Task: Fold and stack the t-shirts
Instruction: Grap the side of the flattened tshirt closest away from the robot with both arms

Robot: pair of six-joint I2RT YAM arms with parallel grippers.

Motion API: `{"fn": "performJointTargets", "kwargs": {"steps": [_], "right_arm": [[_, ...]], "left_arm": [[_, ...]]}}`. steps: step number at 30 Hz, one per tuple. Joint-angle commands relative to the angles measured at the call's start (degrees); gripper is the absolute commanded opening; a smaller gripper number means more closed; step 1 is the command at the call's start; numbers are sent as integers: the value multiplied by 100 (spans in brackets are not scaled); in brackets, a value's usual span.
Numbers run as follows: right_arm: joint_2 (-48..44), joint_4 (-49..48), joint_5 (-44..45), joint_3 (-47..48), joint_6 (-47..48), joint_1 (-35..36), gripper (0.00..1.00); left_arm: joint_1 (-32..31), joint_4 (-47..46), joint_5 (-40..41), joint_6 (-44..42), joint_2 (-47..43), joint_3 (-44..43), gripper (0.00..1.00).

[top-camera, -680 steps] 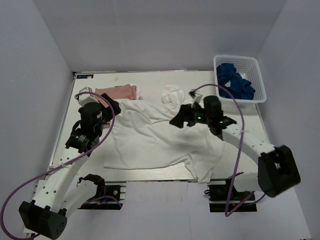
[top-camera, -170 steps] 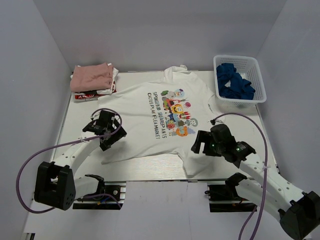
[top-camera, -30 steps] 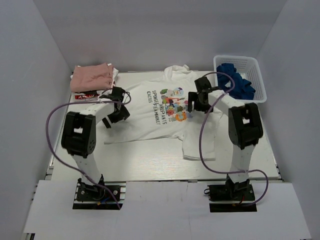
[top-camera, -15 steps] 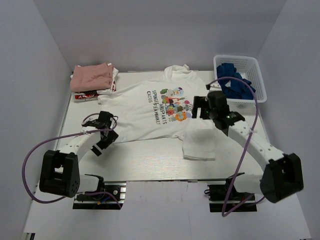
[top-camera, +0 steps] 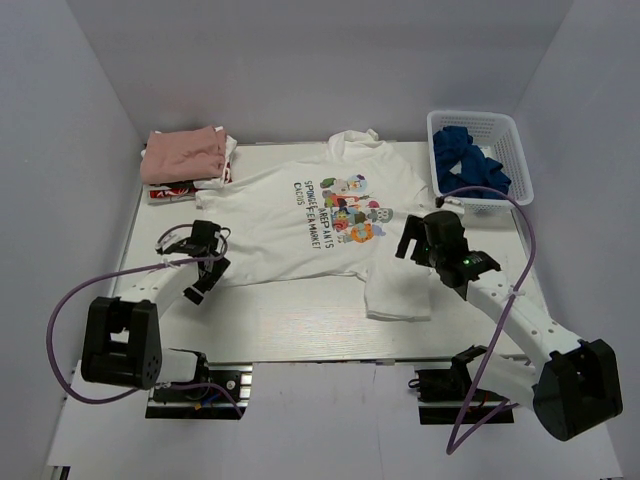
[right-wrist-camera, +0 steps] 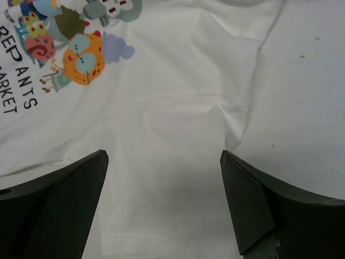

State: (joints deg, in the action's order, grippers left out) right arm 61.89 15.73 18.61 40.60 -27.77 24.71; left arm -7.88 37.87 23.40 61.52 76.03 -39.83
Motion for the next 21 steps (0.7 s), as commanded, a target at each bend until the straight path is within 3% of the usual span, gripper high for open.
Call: {"fn": "performJointTargets", "kwargs": {"steps": [1,3,4,6,9,12,16,21], "right_arm": [[-36,464,-24,-35,-325,-27,90],[-89,668,-33,-35,-440,-10,90],[-98,782,-50,-8,-501,-27,90],[-115,1353,-94,-8,-729,-36,90],[-19,2282,-235,-61,-1221,-36,90],[122,2680,-578,-253,-1555,-27,90],[192,2681,-1069,-596,-1697,-19,86],[569,2427,-868,-825,-1837,-45,82]], "left_arm": [[76,-464,-158,-34,271,55,80],[76,-604,-352,-236,612,55,64],[76,-605,-493,-237,719,3,40],[76,-492,-546,-289,921,-50,4],[76,-9,-547,-289,1054,-130,0],[76,133,-713,-228,642,256,0],[76,352,-934,-88,150,512,0],[76,713,-872,27,-184,573,0]]}}
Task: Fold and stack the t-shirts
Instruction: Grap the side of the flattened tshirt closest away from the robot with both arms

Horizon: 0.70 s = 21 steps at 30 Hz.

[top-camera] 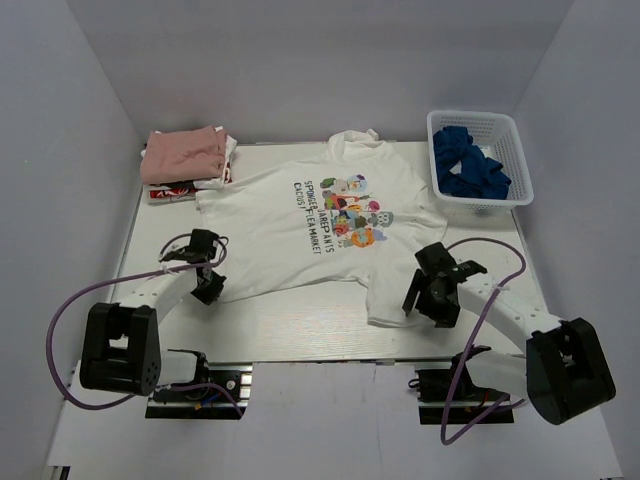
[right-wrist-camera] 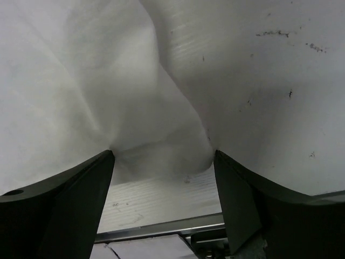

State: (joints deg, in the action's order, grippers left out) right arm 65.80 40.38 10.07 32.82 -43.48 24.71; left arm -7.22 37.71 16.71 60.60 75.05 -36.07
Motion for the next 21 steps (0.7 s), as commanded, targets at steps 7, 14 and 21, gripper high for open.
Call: {"fn": "performJointTargets", "kwargs": {"steps": [7,14,21], "right_arm": [[285,-121,83,-267,-370,-28,25],[-875,1873,566,671,-1354,-36,0],[-1561,3361,454,1271,-1979,-1,0]], "left_arm": [[10,1027,-150,189,-350,197,0],[10,1194,-89,189,-456,250,0],[-121,1564,-238,189,-658,250,0]]}}
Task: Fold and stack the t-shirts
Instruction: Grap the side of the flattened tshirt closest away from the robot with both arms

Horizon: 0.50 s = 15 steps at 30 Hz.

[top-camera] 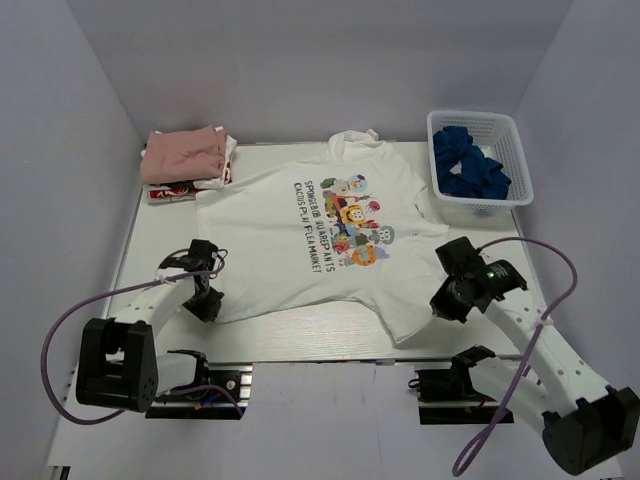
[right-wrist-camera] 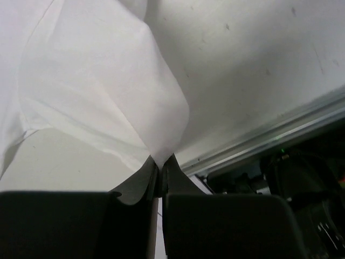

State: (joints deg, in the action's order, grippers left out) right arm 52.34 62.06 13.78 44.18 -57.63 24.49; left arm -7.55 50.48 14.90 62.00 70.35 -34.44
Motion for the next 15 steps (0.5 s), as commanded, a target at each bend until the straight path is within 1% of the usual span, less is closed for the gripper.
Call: {"fn": "performJointTargets", "kwargs": {"steps": [1,4,7,10,12,14,15], "right_arm": [[-441,1290,11,143,-600,38,0],[-733,1300,-156,231,-548,21,0],[-760,1317,-262,354,-487,12,0],[-506,1256,-209,249,-487,29,0],[-270,906,-51,327,-260,30,0],[-145,590,159,554,-101,12,0],[81,518,221,635,-65,-6,0]], "left_arm": [[-89,217,-370,49,-275,164,0],[-89,278,-636,-3,-416,227,0],[-89,629,-637,49,-627,43,0],[-36,683,-567,49,-1013,-11,0],[26,683,-366,119,-1154,-150,0],[26,596,-365,120,-1208,-256,0],[26,534,-365,120,-1208,-318,0]]}}
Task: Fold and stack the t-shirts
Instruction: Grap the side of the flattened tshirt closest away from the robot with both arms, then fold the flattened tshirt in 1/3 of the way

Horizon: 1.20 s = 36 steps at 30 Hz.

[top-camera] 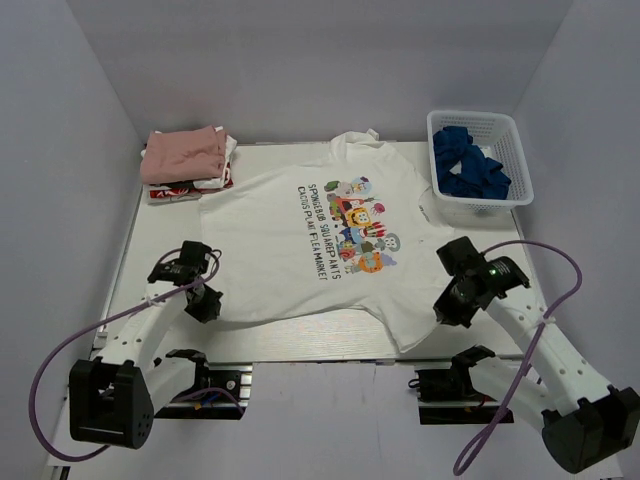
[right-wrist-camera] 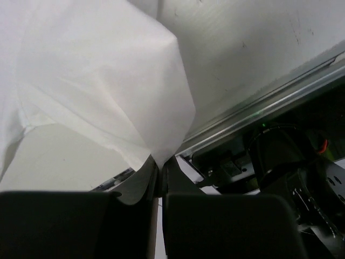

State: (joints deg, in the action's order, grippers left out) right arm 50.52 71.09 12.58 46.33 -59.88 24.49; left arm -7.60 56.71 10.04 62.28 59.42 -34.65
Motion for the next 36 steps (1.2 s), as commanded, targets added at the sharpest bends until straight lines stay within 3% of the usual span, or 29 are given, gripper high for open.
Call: {"fn": "performJointTargets", "kwargs": {"steps": [1,11,17,24,31,35,36], "right_arm": [[343,-542,507,578,195,3,0],[1627,-1797,852,1713,775,-58,0],[2699,-2240,1018,2872,1232,-155,0],[3735,-2775,755,3882,1470,-375,0],[4913,-3277,509,4999,1865,-611,0],[6210,-3093,368,6409,2102,-674,0],[6389,-3031,168,6624,2138,-743,0]], "left_arm": [[30,-168,190,91,-2,-296,0],[82,-107,376,91,842,-981,0],[250,-37,376,91,1677,-1597,0],[644,-37,560,-31,1977,-2133,0],[839,-459,481,-190,3013,-2993,0],[1066,-459,481,-252,3611,-3372,0],[1145,-520,481,-252,3716,-3503,22]]}}
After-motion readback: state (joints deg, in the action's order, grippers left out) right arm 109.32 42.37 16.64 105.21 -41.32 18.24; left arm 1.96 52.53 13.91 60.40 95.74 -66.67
